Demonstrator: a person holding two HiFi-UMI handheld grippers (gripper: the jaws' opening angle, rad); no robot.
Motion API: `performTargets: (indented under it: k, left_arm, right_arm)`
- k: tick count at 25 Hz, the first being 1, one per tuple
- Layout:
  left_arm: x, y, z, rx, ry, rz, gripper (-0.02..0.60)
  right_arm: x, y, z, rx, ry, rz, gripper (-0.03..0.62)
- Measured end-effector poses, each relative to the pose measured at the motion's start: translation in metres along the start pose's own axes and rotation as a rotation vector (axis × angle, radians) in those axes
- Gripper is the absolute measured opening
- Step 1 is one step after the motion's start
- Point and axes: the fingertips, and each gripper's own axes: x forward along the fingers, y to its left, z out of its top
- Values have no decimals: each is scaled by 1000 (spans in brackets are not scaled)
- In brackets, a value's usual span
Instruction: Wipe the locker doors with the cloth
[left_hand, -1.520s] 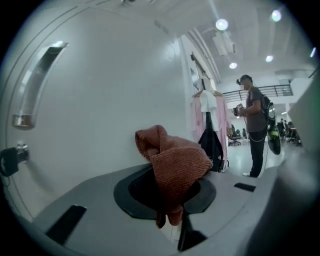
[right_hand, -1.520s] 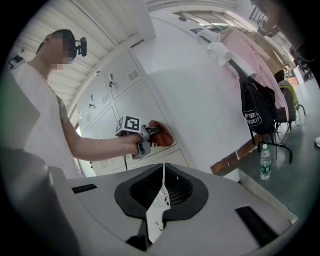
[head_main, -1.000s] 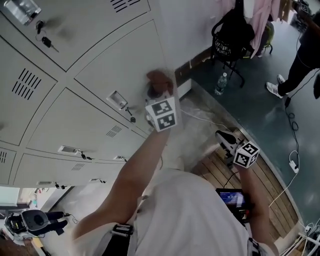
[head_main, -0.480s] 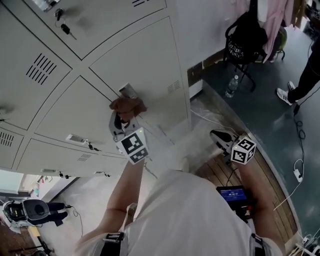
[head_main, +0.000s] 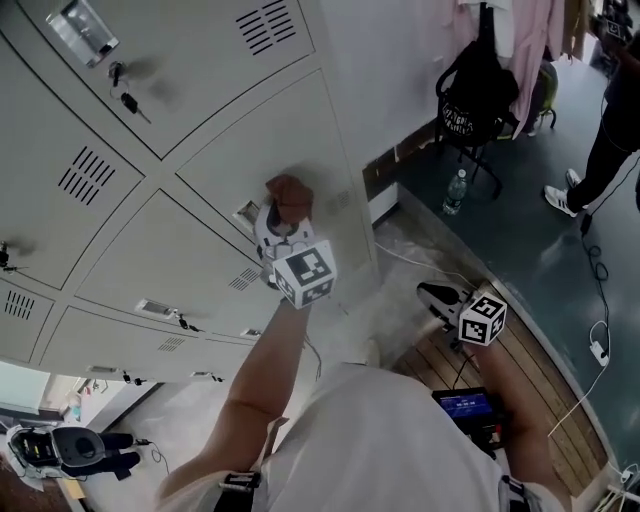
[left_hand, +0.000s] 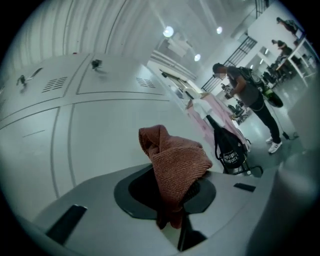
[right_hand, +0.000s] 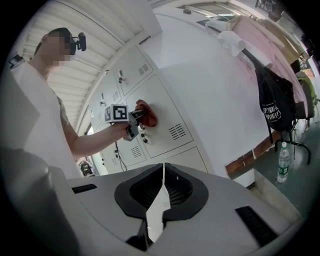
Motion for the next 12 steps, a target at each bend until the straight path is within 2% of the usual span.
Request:
performTargets:
  k: [3, 7, 10, 12]
  left_arm:
    - [30, -43, 10, 38, 6, -75, 72]
    - [64, -91, 20, 38, 44, -143, 72]
    - [85, -118, 35, 26, 69, -185, 72]
    - [92, -122, 47, -14, 75, -199, 72]
  right_arm:
    - [-15, -6, 1, 11, -20, -43, 18]
    - [-35, -13, 1, 26, -48, -97, 18]
    - [-41, -15, 0, 32, -53, -115, 18]
    - [-41, -14, 1, 29, -57, -116, 18]
